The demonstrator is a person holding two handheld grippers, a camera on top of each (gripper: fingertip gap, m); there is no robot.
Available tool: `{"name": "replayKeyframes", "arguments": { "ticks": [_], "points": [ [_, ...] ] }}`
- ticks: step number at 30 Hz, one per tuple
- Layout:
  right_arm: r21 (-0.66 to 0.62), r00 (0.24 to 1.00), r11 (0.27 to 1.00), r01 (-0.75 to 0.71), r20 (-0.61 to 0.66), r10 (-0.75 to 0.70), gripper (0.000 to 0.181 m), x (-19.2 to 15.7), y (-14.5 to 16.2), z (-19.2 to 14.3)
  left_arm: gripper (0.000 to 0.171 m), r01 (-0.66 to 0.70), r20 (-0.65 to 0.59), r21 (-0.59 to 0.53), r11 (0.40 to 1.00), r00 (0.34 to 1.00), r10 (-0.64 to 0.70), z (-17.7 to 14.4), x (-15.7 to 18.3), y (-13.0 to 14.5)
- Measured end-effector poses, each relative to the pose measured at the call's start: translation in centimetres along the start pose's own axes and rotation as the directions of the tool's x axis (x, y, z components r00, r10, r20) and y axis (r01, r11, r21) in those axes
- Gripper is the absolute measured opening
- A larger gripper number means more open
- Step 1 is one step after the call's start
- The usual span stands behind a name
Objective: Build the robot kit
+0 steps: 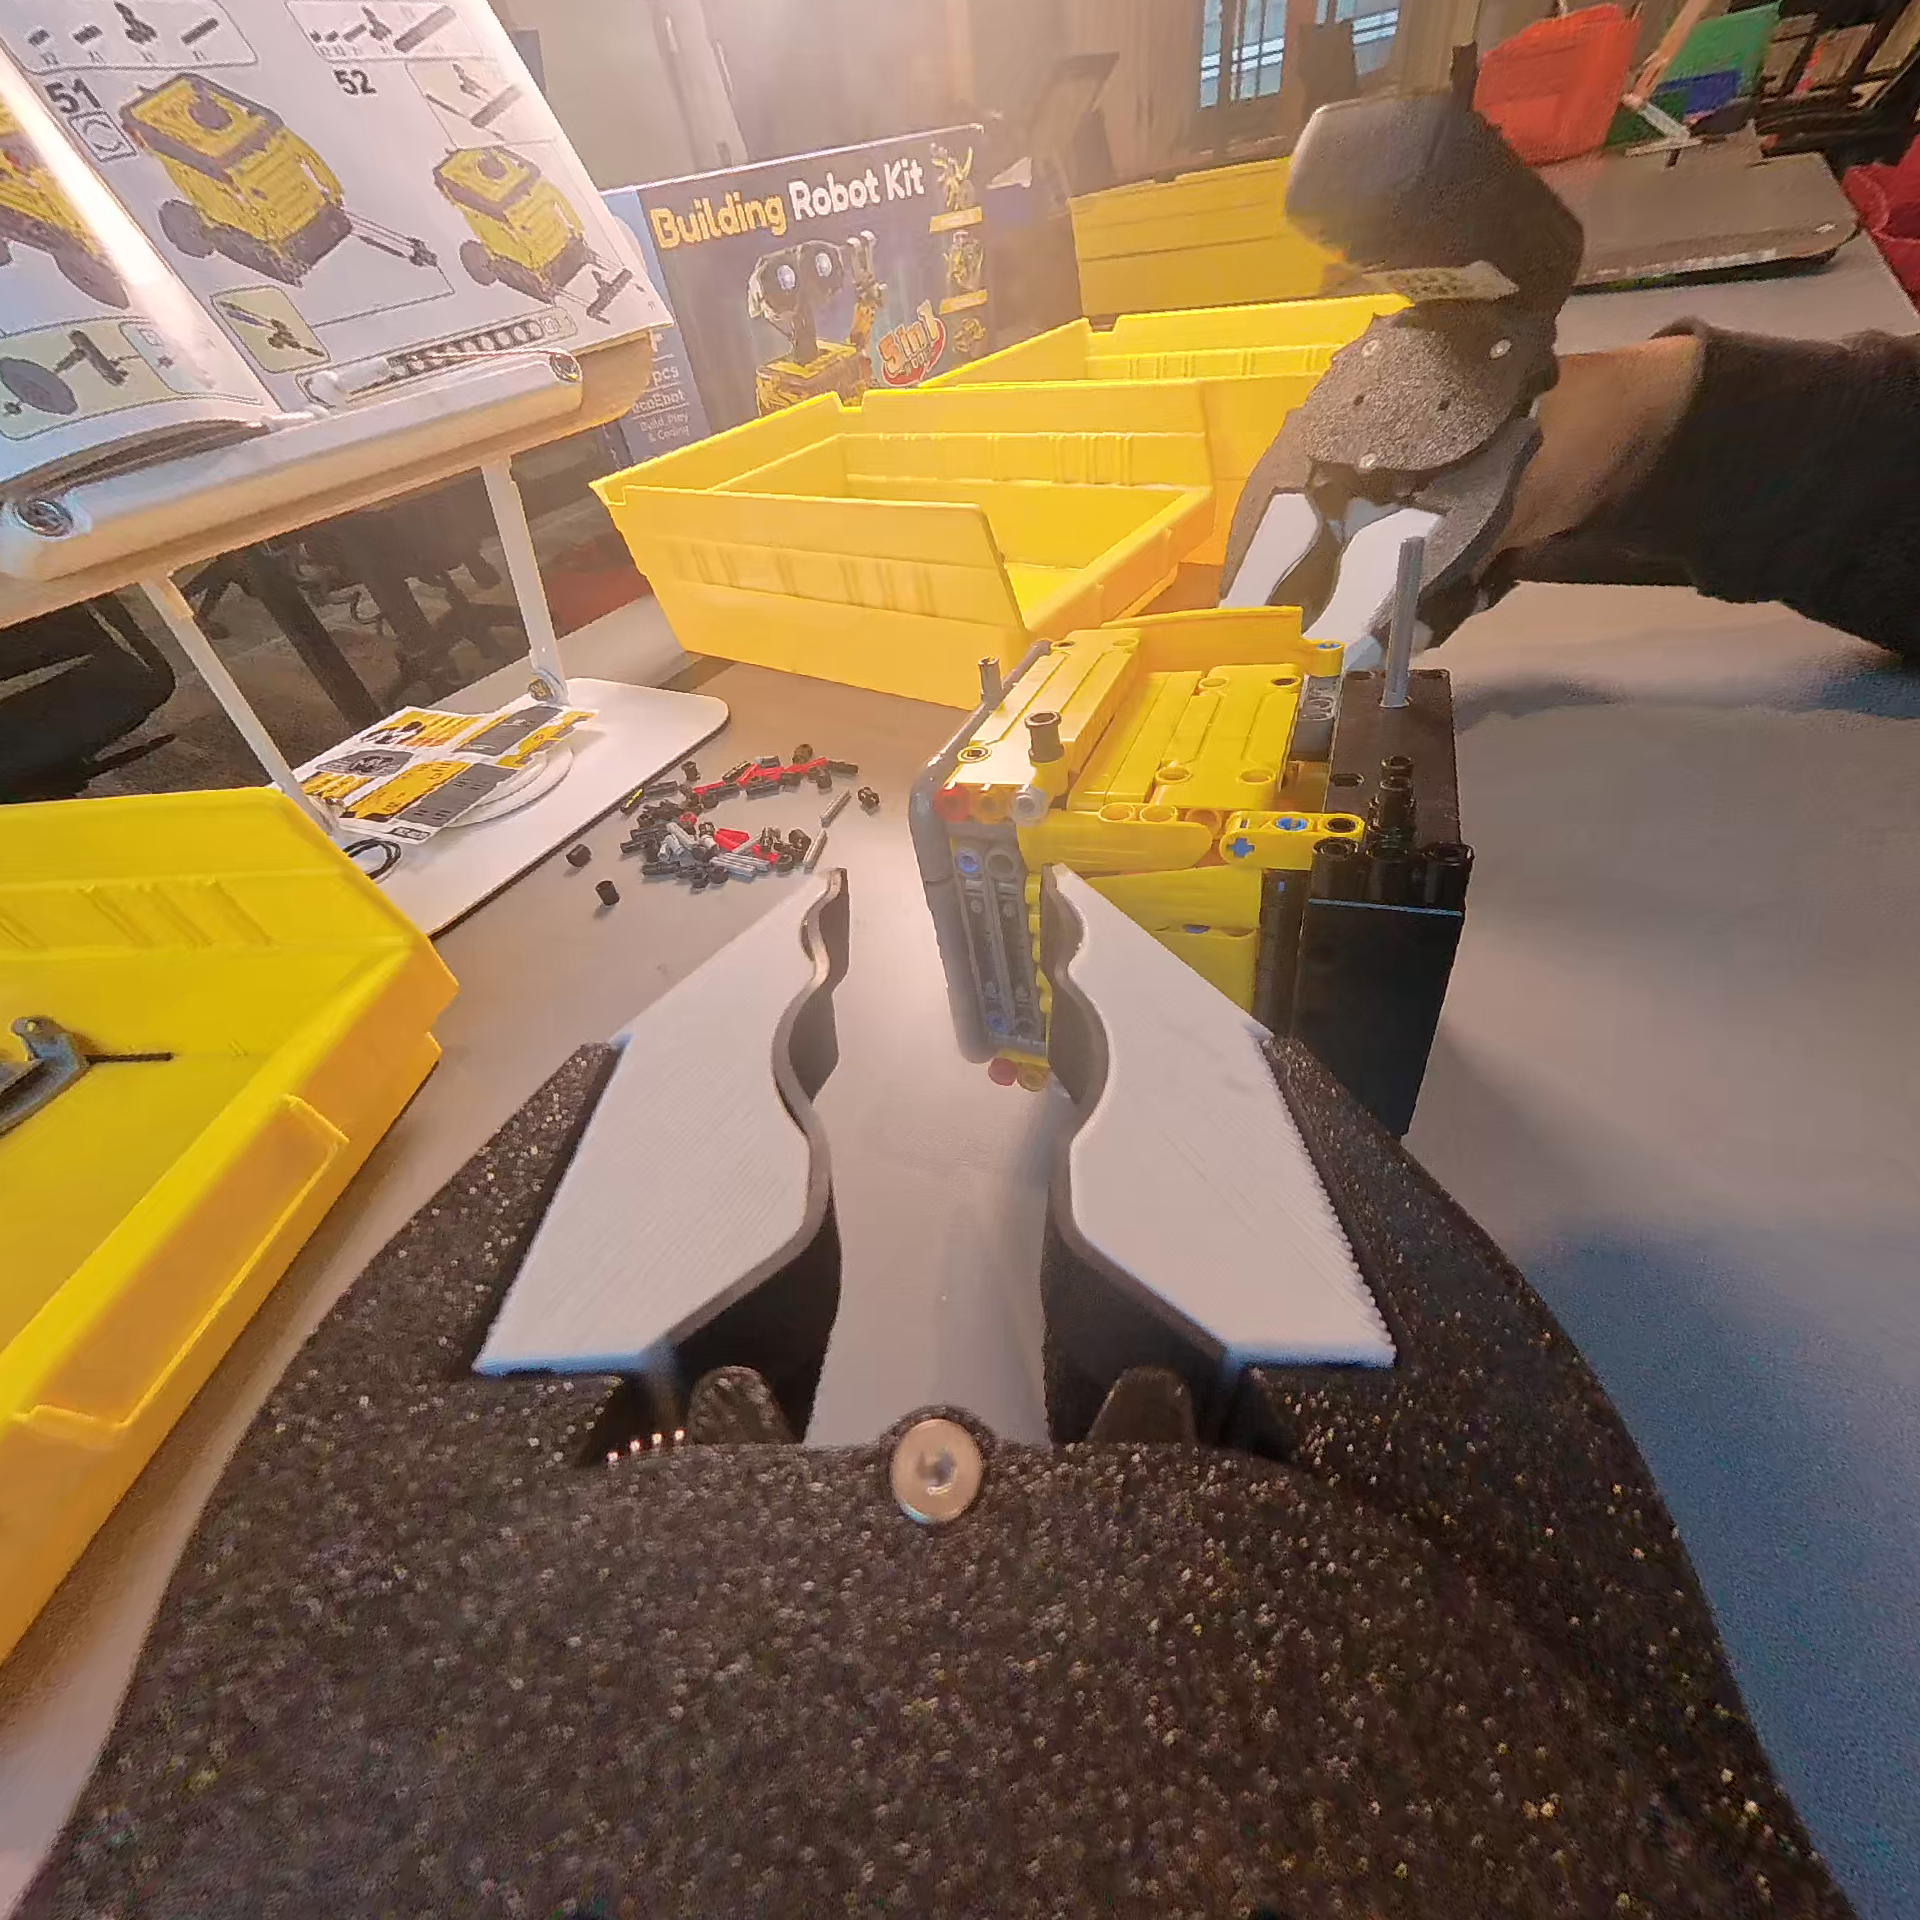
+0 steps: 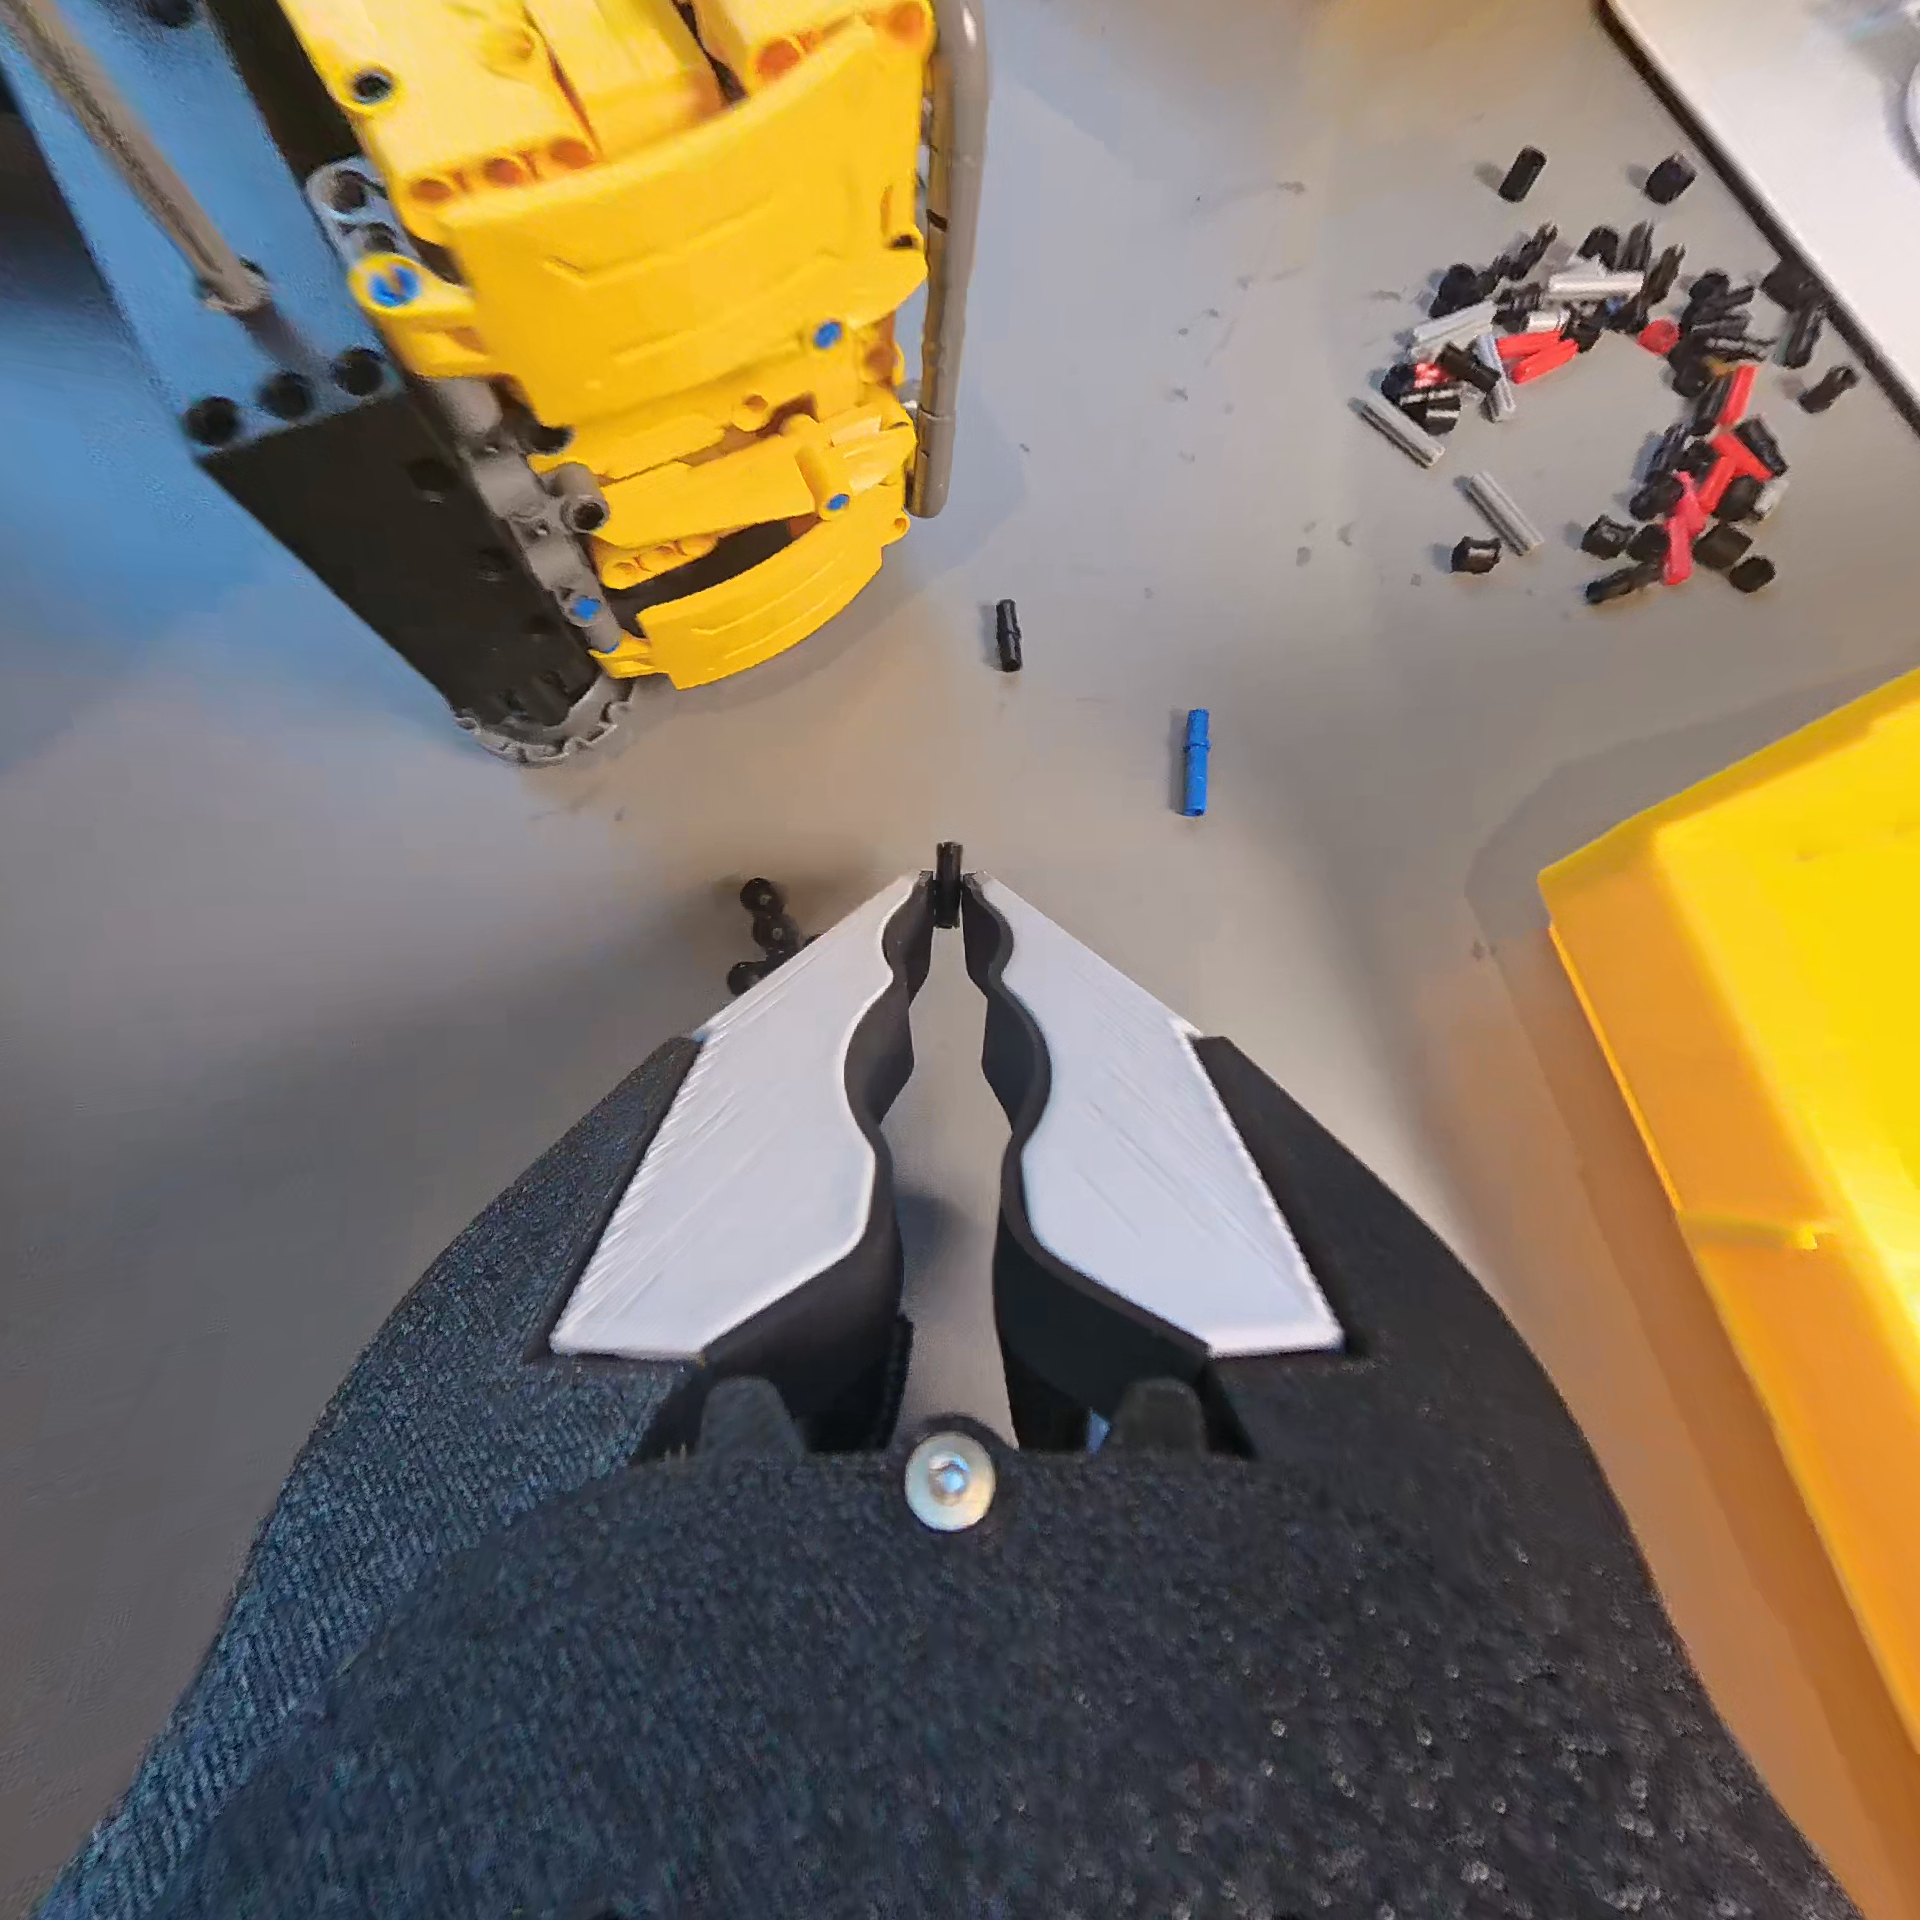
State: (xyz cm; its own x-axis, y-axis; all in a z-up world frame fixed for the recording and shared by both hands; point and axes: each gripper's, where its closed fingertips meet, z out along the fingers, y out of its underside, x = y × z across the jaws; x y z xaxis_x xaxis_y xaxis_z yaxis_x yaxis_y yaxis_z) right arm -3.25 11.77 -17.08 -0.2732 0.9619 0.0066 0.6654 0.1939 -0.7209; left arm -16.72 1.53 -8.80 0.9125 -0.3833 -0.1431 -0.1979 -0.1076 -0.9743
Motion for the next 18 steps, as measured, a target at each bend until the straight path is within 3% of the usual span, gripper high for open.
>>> {"name": "replayKeyframes", "arguments": {
  "ticks": [4, 8, 12, 18],
  "points": [
    [0.125, 0.995, 0.988, 0.093, 0.017, -0.096, 0.005, -2.2, -2.4, -2.4, 0.029, -0.024, -0.036, 0.116, 0.993, 0.999, 0.029, -1.1, 1.5, -2.4],
    [0.312, 0.97, 0.925, 0.217, 0.04, -0.241, 0.005, -6.9, -6.0, -5.7, 0.022, 0.12, -0.266, 0.239, 0.963, 0.962, -0.054, -2.8, 7.3, -6.7],
    [0.402, 0.948, 0.871, 0.283, 0.018, -0.317, 0.005, -10.4, -8.6, -7.0, 0.021, 0.38, -0.515, 0.136, 0.915, 0.816, -0.262, -1.8, 13.3, -7.8],
    [0.421, 0.918, 0.833, 0.358, 0.007, -0.397, 0.005, -13.1, -10.5, -6.0, 0.022, 0.605, -0.491, 0.046, 0.795, 0.707, -0.509, 1.0, 15.0, -6.4]
  ]
}}
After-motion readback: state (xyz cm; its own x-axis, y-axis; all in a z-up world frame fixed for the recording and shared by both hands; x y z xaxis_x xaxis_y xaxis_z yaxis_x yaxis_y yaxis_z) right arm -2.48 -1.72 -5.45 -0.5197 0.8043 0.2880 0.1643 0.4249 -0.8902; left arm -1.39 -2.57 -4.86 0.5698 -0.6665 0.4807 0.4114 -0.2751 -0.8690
